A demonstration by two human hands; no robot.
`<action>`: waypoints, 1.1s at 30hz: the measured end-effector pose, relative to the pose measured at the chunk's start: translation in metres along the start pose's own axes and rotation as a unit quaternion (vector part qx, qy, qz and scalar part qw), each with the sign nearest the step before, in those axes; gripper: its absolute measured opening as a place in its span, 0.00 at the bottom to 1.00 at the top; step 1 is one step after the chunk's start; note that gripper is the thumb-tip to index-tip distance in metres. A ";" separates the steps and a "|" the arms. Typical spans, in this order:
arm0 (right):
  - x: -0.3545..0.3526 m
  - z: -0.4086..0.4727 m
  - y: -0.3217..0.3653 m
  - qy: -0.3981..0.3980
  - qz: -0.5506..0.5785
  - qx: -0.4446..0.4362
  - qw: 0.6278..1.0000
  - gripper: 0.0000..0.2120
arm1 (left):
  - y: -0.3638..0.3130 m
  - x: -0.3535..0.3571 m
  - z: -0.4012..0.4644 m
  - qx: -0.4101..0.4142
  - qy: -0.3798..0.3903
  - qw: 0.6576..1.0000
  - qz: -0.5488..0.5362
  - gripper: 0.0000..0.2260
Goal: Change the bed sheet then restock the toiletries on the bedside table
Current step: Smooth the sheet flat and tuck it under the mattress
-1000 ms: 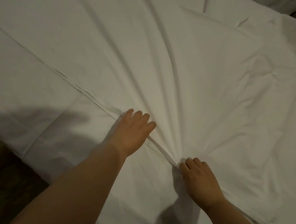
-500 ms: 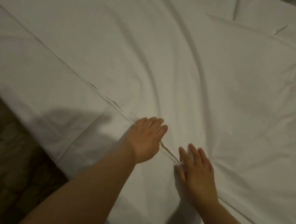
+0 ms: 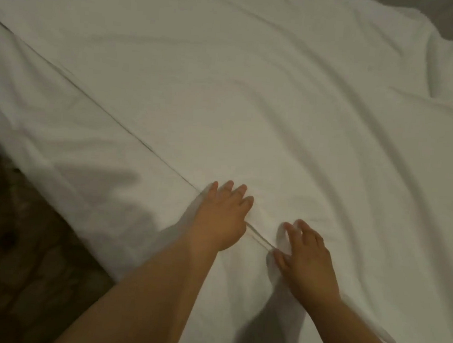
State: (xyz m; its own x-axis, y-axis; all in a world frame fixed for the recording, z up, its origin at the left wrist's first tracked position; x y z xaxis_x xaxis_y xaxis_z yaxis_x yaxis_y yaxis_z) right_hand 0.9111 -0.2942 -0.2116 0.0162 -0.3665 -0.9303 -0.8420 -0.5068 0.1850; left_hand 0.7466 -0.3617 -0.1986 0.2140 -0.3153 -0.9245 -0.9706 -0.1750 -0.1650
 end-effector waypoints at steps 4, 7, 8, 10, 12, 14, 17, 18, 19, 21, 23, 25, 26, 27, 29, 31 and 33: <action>0.001 0.034 0.098 -0.030 0.013 -0.019 0.999 0.22 | 0.100 -0.015 -0.016 -0.020 0.011 1.000 -0.002 0.25; 0.006 0.052 0.155 -0.013 -0.002 -0.044 0.999 0.23 | 0.153 -0.025 -0.020 -0.040 0.022 0.999 0.003 0.24; 0.007 0.059 0.168 -0.002 -0.013 -0.039 0.999 0.24 | 0.167 -0.028 -0.019 -0.045 0.026 0.999 -0.002 0.24; 0.008 0.074 0.195 -0.009 -0.029 -0.046 0.998 0.24 | 0.192 -0.035 -0.015 -0.051 0.032 0.998 -0.007 0.24; 0.011 0.091 0.222 -0.045 -0.047 -0.076 0.995 0.23 | 0.221 -0.041 -0.010 -0.057 0.034 0.998 0.020 0.24; 0.013 0.113 0.254 -0.096 -0.049 -0.132 0.985 0.16 | 0.253 -0.050 -0.004 -0.035 -0.041 0.996 0.072 0.20; 0.014 0.137 0.298 -0.170 -0.036 -0.206 0.963 0.01 | 0.301 -0.055 -0.004 0.021 -0.121 0.988 0.097 0.07; 0.016 0.141 0.303 -0.179 -0.025 -0.213 0.960 0.03 | 0.315 -0.055 -0.006 0.039 -0.135 0.986 0.092 0.06; 0.020 0.142 0.307 -0.185 -0.017 -0.219 0.958 0.05 | 0.326 -0.056 -0.010 0.054 -0.140 0.985 0.088 0.05; 0.027 0.138 0.303 -0.192 -0.038 -0.221 0.956 0.09 | 0.337 -0.053 -0.017 0.107 -0.121 0.985 0.067 0.06; 0.027 0.139 0.304 -0.184 -0.075 -0.197 0.960 0.12 | 0.351 -0.050 -0.028 0.147 -0.115 0.981 0.047 0.10; 0.026 0.145 0.325 -0.165 -0.086 -0.156 0.970 0.14 | 0.385 -0.050 -0.036 0.169 -0.128 0.977 0.018 0.13; 0.028 0.150 0.344 -0.172 -0.082 -0.137 0.972 0.16 | 0.412 -0.052 -0.039 0.167 -0.146 0.975 0.015 0.15; 0.031 0.158 0.369 -0.194 -0.078 -0.135 0.969 0.19 | 0.443 -0.058 -0.040 0.160 -0.158 0.974 0.019 0.17; 0.035 0.179 0.436 -0.230 -0.085 -0.154 0.957 0.21 | 0.512 -0.068 -0.038 0.140 -0.165 0.975 0.054 0.21; 0.037 0.205 0.504 -0.249 -0.092 -0.150 0.952 0.19 | 0.568 -0.075 -0.037 0.114 -0.146 0.978 0.093 0.20; 0.034 0.232 0.556 -0.273 -0.092 -0.119 0.950 0.16 | 0.608 -0.081 -0.032 0.104 -0.112 0.982 0.108 0.19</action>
State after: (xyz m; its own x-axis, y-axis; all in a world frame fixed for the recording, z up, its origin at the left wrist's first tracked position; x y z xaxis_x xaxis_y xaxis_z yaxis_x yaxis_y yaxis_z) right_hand 0.3185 -0.4073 -0.2144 -0.1850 0.1724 -0.9675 -0.7058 -0.7084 0.0087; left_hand 0.1427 -0.4725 -0.2127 -0.0067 -0.1068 -0.9943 -0.9971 0.0756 -0.0014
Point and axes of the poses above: each hand's wrist, its own z-axis towards the middle knuckle, its own x-axis out of the palm, y = z × x, the point moved 3 cm from there along z, towards the middle knuckle, and after that the axes turned 10 degrees about x, right-handed, at the moved point
